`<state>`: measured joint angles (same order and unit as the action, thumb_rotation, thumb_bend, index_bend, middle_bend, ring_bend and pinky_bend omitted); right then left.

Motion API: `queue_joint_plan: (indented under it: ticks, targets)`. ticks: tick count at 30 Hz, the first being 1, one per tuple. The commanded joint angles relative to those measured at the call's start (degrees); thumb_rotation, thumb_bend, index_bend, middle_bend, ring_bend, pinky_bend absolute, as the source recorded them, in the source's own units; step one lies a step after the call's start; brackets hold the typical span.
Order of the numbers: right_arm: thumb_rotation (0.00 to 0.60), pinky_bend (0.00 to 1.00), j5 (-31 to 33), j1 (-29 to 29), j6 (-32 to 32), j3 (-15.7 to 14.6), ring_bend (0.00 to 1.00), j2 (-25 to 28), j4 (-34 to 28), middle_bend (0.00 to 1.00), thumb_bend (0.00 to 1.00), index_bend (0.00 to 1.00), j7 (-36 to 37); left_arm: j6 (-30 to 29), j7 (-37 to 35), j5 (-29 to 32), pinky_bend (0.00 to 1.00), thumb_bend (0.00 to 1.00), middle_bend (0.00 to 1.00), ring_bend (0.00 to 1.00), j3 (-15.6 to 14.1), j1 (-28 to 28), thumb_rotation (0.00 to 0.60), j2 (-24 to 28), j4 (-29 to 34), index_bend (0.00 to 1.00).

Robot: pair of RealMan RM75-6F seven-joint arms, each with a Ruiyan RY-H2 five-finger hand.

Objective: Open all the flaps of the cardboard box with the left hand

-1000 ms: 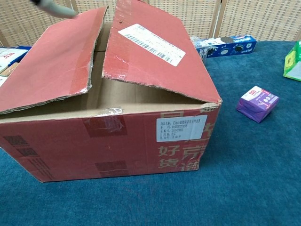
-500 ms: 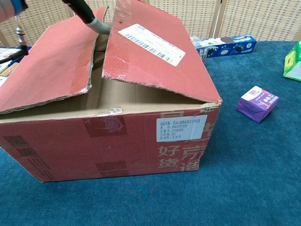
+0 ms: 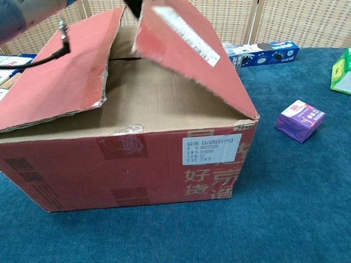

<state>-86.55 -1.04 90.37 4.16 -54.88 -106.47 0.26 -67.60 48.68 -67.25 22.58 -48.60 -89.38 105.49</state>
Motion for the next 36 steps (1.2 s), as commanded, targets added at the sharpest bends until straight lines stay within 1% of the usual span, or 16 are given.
queue_joint_plan:
  ticks: [1, 7, 11, 12, 18, 22, 26, 30, 32, 34, 36]
  targets:
    - [0.6, 0.0, 0.1, 0.0, -0.1, 0.0, 0.0, 0.0, 0.0, 0.0, 0.0, 0.0, 0.1, -0.2, 1.1, 0.8, 0.01, 0.08, 0.0, 0.0, 1.3, -1.8, 0.6, -0.6, 0.2, 0.0]
    - [0.6, 0.0, 0.5, 0.0, -0.1, 0.2, 0.0, 0.3, 0.0, 0.0, 0.0, 0.0, 0.8, 0.3, 0.9, 1.2, 0.01, 0.08, 0.0, 0.0, 5.5, -7.0, 0.6, -2.8, -1.8, 0.0]
    - [0.6, 0.0, 1.3, 0.1, -0.6, 0.4, 0.0, 0.5, 0.2, 0.0, 0.0, 0.0, 1.6, 0.8, 1.6, 1.8, 0.01, 0.08, 0.0, 0.0, 8.8, -11.9, 0.6, -5.1, -4.0, 0.0]
    - [0.6, 0.0, 1.5, 0.2, -0.7, 0.5, 0.0, 0.6, 0.3, 0.0, 0.0, 0.0, 1.7, 1.0, 1.9, 2.2, 0.02, 0.08, 0.0, 0.0, 9.2, -12.8, 0.6, -5.6, -4.6, 0.0]
    - [0.6, 0.0, 2.9, 0.8, -2.1, 0.9, 0.0, 0.6, 0.8, 0.0, 0.0, 0.0, 2.3, 2.9, 4.1, 6.8, 0.04, 0.08, 0.0, 0.0, 11.9, -21.6, 0.6, -11.8, -11.3, 0.0]
    - [0.6, 0.0, 3.6, 1.0, -2.6, 1.1, 0.0, 0.6, 1.1, 0.0, 0.0, 0.0, 2.5, 3.3, 5.4, 9.8, 0.05, 0.08, 0.0, 0.0, 12.0, -25.5, 0.6, -15.3, -15.3, 0.0]
    - [0.6, 0.0, 3.8, 1.1, -2.9, 1.1, 0.0, 0.6, 1.2, 0.0, 0.0, 0.0, 2.5, 3.2, 6.8, 11.7, 0.05, 0.08, 0.0, 0.0, 10.4, -27.1, 0.6, -16.8, -17.2, 0.0]
    - [0.6, 0.0, 3.3, 1.0, -2.6, 0.9, 0.0, 0.6, 1.1, 0.0, 0.0, 0.0, 2.5, 2.5, 8.1, 13.1, 0.05, 0.08, 0.0, 0.0, 8.4, -26.7, 0.6, -16.0, -16.4, 0.0]
    - [0.6, 0.0, 3.2, 1.0, -2.6, 0.8, 0.0, 0.6, 1.0, 0.0, 0.0, 0.0, 2.4, 1.8, 8.5, 13.9, 0.05, 0.08, 0.0, 0.0, 7.9, -26.0, 0.6, -15.0, -15.3, 0.0]
    - [0.6, 0.0, 3.0, 1.0, -2.6, 0.7, 0.0, 0.6, 1.0, 0.0, 0.0, 0.0, 2.3, 1.3, 9.0, 15.5, 0.07, 0.08, 0.0, 0.0, 7.5, -25.0, 0.6, -13.6, -13.5, 0.0]
    - [0.6, 0.0, 2.9, 1.1, -2.6, 0.7, 0.0, 0.6, 0.9, 0.0, 0.0, 0.0, 2.2, 1.1, 10.3, 18.2, 0.11, 0.08, 0.0, 0.0, 6.9, -23.8, 0.6, -11.5, -10.7, 0.0]
